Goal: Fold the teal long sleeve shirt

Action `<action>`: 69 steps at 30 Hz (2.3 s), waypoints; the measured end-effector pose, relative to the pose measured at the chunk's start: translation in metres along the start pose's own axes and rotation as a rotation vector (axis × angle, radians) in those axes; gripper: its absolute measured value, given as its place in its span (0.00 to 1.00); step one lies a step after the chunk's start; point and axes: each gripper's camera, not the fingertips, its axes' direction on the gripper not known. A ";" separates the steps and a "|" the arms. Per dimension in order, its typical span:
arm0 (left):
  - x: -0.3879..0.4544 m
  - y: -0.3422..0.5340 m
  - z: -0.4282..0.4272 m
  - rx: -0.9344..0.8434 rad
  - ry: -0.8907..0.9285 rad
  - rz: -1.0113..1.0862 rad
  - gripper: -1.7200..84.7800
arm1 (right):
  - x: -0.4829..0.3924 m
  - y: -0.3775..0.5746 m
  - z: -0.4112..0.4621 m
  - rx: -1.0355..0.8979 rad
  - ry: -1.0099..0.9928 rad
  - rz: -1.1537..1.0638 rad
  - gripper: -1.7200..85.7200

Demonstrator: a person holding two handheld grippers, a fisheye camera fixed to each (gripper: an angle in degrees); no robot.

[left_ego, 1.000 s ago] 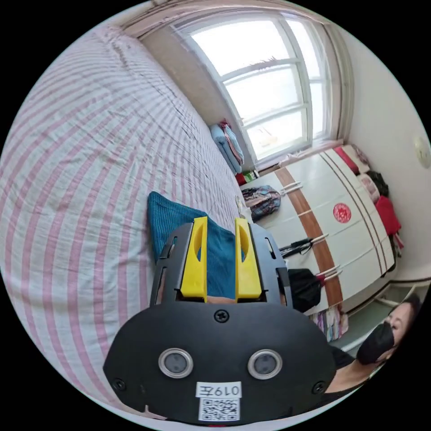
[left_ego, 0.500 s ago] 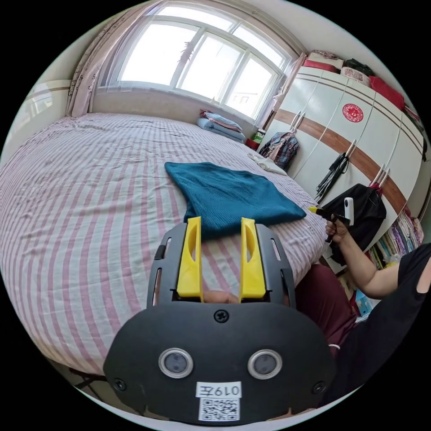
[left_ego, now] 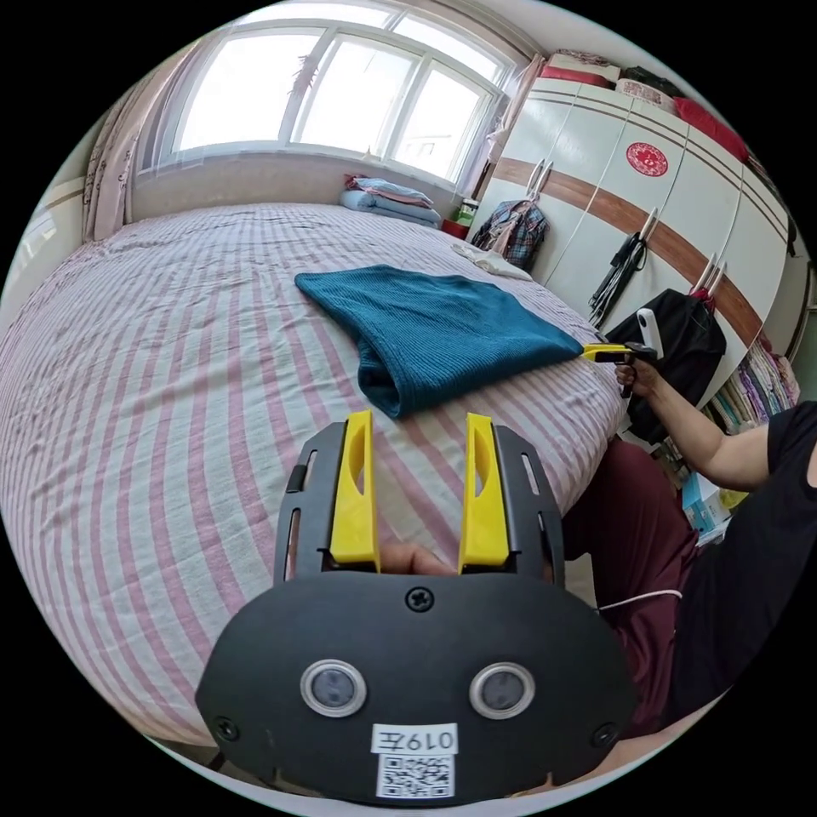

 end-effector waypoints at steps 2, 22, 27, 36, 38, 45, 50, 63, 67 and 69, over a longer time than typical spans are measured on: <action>0.005 -0.005 -0.004 -0.008 0.001 0.012 0.17 | 0.000 -0.001 -0.004 -0.009 0.000 -0.005 0.13; 0.039 -0.044 -0.036 -0.264 -0.078 0.109 0.13 | 0.026 0.001 -0.054 -0.062 -0.052 -0.058 0.10; 0.035 -0.058 -0.047 -0.245 -0.088 0.138 0.12 | 0.030 0.004 -0.067 -0.073 -0.037 -0.072 0.10; 0.008 -0.057 -0.046 -0.283 0.071 0.068 0.10 | 0.041 0.012 -0.095 -0.054 -0.033 -0.096 0.11; -0.002 -0.054 -0.049 -0.264 0.097 0.036 0.09 | 0.044 0.013 -0.098 -0.062 -0.039 -0.096 0.11; -0.024 -0.061 -0.057 -0.273 0.171 0.020 0.05 | 0.062 0.016 -0.123 -0.044 -0.098 -0.079 0.03; -0.038 -0.065 -0.089 -0.261 0.229 0.024 0.03 | 0.071 0.017 -0.155 -0.043 -0.149 -0.087 0.02; -0.009 -0.021 -0.152 -0.333 0.369 0.096 0.03 | 0.031 0.054 -0.241 -0.142 -0.252 -0.159 0.02; -0.016 -0.006 -0.145 -0.388 0.382 0.004 0.03 | 0.029 0.075 -0.234 -0.201 -0.260 -0.086 0.02; -0.021 -0.003 -0.141 -0.390 0.385 -0.046 0.03 | 0.029 0.080 -0.231 -0.188 -0.260 -0.049 0.02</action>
